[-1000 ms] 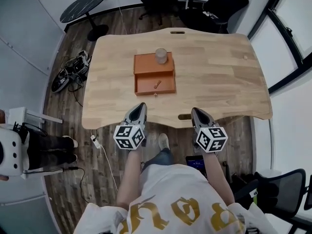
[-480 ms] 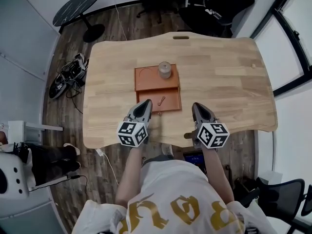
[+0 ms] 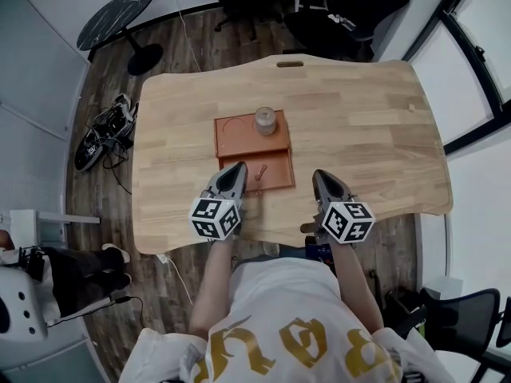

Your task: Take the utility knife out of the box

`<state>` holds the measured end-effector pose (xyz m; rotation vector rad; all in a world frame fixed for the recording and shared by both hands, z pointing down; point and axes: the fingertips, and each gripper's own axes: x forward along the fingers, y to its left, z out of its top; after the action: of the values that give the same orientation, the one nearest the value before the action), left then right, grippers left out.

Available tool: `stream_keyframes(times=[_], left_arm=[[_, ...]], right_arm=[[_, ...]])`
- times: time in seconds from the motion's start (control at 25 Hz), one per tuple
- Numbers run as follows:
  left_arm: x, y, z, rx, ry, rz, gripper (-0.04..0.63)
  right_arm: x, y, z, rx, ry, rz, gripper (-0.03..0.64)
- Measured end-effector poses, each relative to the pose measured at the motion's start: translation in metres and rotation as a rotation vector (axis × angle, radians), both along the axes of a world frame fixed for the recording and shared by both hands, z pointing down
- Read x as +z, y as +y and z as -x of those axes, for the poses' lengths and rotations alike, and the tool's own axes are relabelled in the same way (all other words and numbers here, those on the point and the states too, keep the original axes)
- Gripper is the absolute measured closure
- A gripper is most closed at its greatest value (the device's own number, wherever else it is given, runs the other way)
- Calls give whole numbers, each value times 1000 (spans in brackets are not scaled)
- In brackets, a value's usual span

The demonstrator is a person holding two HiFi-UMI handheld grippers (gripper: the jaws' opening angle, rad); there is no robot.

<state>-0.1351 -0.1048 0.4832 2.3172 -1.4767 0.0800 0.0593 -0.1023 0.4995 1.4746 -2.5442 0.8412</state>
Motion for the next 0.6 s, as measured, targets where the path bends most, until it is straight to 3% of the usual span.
stream_keyframes(times=[0.6], left_arm=[[6,-28,-6,3,0,7,584]], right_arm=[[-3,-31,5,-26,4,-6,604]])
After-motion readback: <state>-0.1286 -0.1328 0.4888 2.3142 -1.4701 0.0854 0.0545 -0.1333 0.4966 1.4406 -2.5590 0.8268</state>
